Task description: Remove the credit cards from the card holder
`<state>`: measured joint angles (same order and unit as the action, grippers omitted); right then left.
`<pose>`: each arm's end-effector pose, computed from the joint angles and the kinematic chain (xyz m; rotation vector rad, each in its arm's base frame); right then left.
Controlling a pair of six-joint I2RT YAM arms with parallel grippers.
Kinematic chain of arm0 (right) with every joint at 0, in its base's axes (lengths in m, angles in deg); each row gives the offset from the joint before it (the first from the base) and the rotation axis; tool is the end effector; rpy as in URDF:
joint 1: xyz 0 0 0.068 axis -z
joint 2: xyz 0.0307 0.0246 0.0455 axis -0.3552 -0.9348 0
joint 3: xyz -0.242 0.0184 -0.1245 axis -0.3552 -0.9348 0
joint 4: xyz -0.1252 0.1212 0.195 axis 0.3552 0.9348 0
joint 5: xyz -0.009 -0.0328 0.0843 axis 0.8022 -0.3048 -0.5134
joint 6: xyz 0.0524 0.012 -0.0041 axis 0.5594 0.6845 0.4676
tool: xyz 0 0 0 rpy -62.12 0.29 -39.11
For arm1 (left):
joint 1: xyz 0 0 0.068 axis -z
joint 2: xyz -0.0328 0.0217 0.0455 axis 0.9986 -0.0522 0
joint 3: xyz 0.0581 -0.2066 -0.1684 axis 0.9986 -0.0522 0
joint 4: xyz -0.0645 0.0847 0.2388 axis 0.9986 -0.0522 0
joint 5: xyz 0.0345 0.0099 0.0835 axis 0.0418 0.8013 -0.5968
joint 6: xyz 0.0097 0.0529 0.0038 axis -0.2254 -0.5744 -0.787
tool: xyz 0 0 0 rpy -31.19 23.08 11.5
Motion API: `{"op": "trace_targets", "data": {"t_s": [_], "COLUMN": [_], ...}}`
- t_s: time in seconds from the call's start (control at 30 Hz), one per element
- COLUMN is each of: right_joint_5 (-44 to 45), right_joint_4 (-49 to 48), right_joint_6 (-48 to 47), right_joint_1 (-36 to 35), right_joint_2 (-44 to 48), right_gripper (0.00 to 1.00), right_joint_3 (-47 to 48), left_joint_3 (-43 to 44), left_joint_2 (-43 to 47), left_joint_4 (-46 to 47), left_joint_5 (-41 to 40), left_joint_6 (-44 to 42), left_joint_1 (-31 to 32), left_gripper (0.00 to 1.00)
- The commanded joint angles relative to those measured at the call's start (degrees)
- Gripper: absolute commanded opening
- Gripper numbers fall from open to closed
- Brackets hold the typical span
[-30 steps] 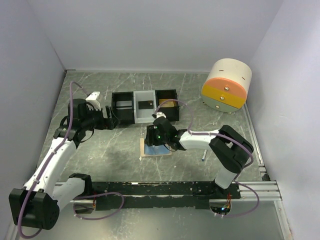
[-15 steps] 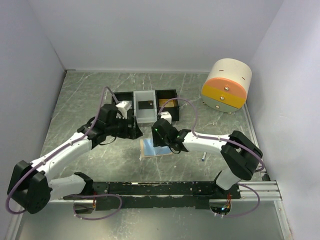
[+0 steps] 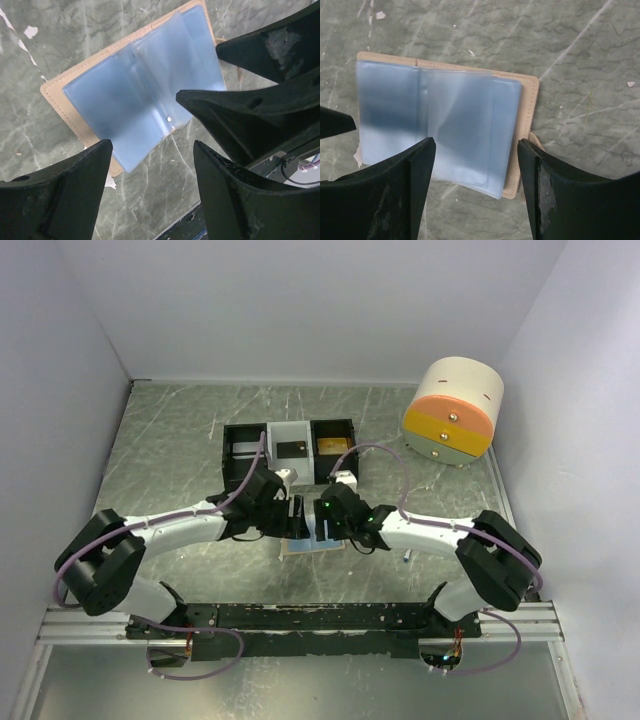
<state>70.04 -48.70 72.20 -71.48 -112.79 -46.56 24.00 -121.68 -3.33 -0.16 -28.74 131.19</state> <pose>0.1846 0.2127 0.1652 -0.1964 2.4717 0.3941 0.1978 -0.2018 0.1820 0.2687 2.5606 -0.8356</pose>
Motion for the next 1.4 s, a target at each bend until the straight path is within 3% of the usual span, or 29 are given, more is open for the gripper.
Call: {"op": "trace_targets", "data": {"t_s": [0.0, 0.13, 0.3, 0.53, 0.77, 0.93, 1.03, 1.13, 1.3, 1.37], "right_joint_5": [-4.49, -7.04, -12.32, -16.29, -19.31, -22.11, -23.68, -25.08, -14.31, -13.22], "right_joint_4": [-3.01, -3.93, -8.25, -11.62, -13.69, -18.03, -20.25, -20.06, -8.8, -6.67], "right_joint_6": [1.16, 1.45, 1.3, 2.86, 4.86, 6.76, 7.54, 7.65, 4.14, 1.77], "right_joint_1": [2.91, 3.92, 4.31, 4.35, 4.61, 5.13, 5.89, 7.08, 7.61, 7.61], "right_joint_2": [-0.13, -0.22, -0.03, -1.34, -2.79, -4.49, -3.65, -3.34, -2.28, -2.47], "right_gripper": [0.66, 0.61, 0.46, 0.34, 0.38, 0.11, 0.0, 0.0, 0.22, 0.25], "right_joint_3": [-2.3, -3.34, -4.65, -4.43, -5.24, -6.36, -6.8, -6.56, -3.43, -2.68], "left_joint_3": [0.38, 0.06, -1.81, -2.62, -3.68, -3.62, -3.74, -3.88, -3.46, -3.03], "left_joint_2": [-1.93, -3.64, -6.02, -7.32, -7.24, -6.92, -6.75, -6.36, -5.17, -5.28], "left_joint_4": [2.52, 1.45, 3.67, 3.82, 4.16, 3.93, 3.86, 3.71, 2.73, 2.09], "left_joint_5": [-4.29, -6.37, -6.05, -7.7, -8.18, -8.61, -8.86, -9.19, -10.74, -11.15], "left_joint_6": [2.62, 2.72, 3.36, 3.91, 4.43, 4.36, 4.43, 4.66, 4.42, 4.15], "left_joint_1": [2.3, 3.09, 3.47, 4.24, 4.51, 4.51, 4.51, 4.51, 4.55, 4.52], "left_gripper": [0.75, 0.7, 0.58, 0.52, 0.49, 0.47, 0.46, 0.46, 0.46, 0.46]}}
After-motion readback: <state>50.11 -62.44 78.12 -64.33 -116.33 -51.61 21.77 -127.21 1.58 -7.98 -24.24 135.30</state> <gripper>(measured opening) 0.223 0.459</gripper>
